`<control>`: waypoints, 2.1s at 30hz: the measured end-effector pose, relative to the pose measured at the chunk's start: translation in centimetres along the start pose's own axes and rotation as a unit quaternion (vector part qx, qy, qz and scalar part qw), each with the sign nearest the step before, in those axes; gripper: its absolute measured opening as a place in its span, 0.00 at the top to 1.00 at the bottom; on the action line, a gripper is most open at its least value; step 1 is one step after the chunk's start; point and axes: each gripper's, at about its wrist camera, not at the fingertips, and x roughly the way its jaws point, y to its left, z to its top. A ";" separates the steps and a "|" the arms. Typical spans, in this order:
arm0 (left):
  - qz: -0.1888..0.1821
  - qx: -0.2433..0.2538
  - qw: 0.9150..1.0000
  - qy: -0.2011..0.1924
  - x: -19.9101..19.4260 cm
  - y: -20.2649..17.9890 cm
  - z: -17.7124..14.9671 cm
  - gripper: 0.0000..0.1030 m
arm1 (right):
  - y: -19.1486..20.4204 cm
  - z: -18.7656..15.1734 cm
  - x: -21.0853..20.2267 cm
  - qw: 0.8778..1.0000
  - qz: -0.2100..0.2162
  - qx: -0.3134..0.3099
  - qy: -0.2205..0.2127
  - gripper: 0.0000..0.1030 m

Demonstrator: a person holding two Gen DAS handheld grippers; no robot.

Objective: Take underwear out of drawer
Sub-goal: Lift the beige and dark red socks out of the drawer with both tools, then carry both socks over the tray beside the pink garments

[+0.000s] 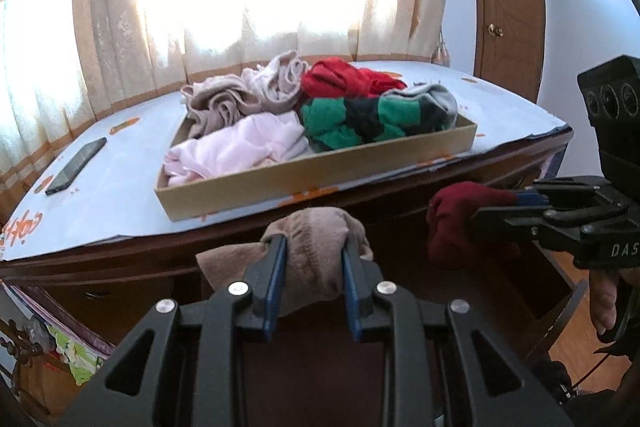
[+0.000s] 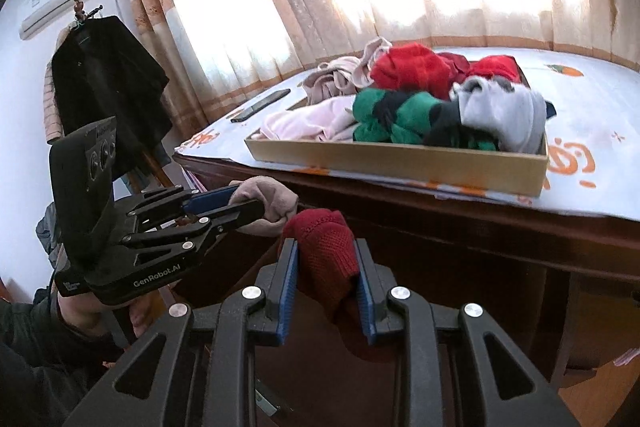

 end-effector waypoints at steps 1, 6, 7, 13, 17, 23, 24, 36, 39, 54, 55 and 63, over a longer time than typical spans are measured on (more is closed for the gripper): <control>0.002 0.001 1.000 -0.004 -0.2 0.1 0.1 0.76 | 0.1 0.2 0.0 1.000 0.000 -0.001 -0.002 0.72; 0.010 0.004 1.000 -0.018 -0.6 0.5 0.9 0.76 | 0.5 1.3 0.0 1.000 0.000 -0.010 -0.010 0.72; 0.011 0.004 1.000 -0.020 -0.8 0.6 1.1 0.76 | 0.6 1.4 0.0 1.000 0.001 -0.013 -0.012 0.72; 0.020 0.009 0.999 -0.038 -1.8 1.2 2.3 0.76 | 1.3 2.8 -0.4 0.999 0.001 -0.027 -0.024 0.72; 0.027 0.015 0.998 -0.049 -2.3 1.6 3.3 0.76 | 1.9 4.3 -0.7 0.999 0.000 -0.039 -0.033 0.72; 0.036 0.026 0.997 -0.064 -2.9 2.1 4.8 0.76 | 2.8 6.3 -0.8 0.997 0.000 -0.059 -0.046 0.72; 0.037 0.027 0.997 -0.066 -3.0 2.2 5.1 0.76 | 2.9 6.6 -0.8 0.997 0.000 -0.061 -0.048 0.72; 0.049 0.037 0.996 -0.071 -1.8 3.8 7.8 0.76 | 3.9 9.9 0.3 0.995 -0.005 -0.081 -0.058 0.72; 0.052 0.039 0.995 -0.072 -1.4 4.1 8.4 0.76 | 4.0 10.5 0.7 0.995 -0.009 -0.084 -0.059 0.72; 0.062 0.036 0.996 -0.060 1.6 6.2 10.9 0.76 | 2.6 13.3 3.7 0.996 -0.026 -0.071 -0.050 0.72; 0.061 0.034 0.996 -0.057 1.9 6.3 11.1 0.76 | 2.4 13.6 4.1 0.996 -0.027 -0.066 -0.050 0.71; 0.068 0.036 0.996 -0.047 3.9 6.7 12.1 0.76 | 1.0 15.3 6.1 0.997 -0.037 -0.045 -0.043 0.71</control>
